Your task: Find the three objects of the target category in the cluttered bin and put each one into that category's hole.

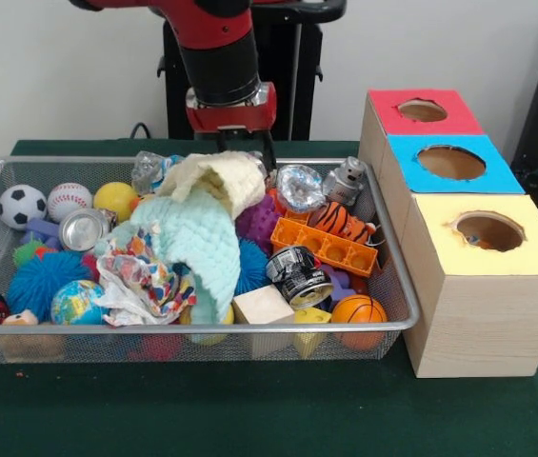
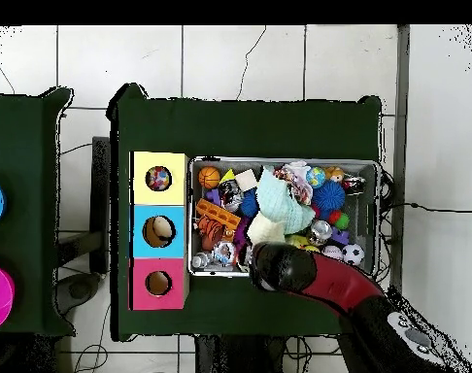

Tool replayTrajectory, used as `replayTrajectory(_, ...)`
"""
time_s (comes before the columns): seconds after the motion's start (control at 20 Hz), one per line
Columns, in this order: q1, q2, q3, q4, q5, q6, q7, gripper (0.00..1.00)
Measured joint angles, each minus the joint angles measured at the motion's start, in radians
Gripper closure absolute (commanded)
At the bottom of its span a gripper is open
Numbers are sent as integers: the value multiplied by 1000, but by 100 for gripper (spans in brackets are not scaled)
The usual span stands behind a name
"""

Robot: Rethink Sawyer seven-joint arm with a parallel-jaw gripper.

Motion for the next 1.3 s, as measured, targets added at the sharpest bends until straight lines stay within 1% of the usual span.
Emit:
replayTrajectory(0.2,8,-40,-30,26,1,12,0,0)
replayTrajectory(0.25,14,-68,-44,37,4,33,0,0)
replayTrajectory(0.35,18,-83,-51,41,6,50,0,0)
replayTrajectory(0.55,38,-142,-71,48,14,119,0,0)
replayTrajectory(0.6,49,-169,-77,48,22,155,0,0)
replayTrajectory(0.7,59,-192,-82,48,33,185,0,0)
replayTrajectory(1.0,75,-225,-83,35,37,206,0,0)
replayTrajectory(1.15,78,-227,-83,15,33,206,0,0)
replayTrajectory(1.3,79,-227,-83,-22,19,206,0,0)
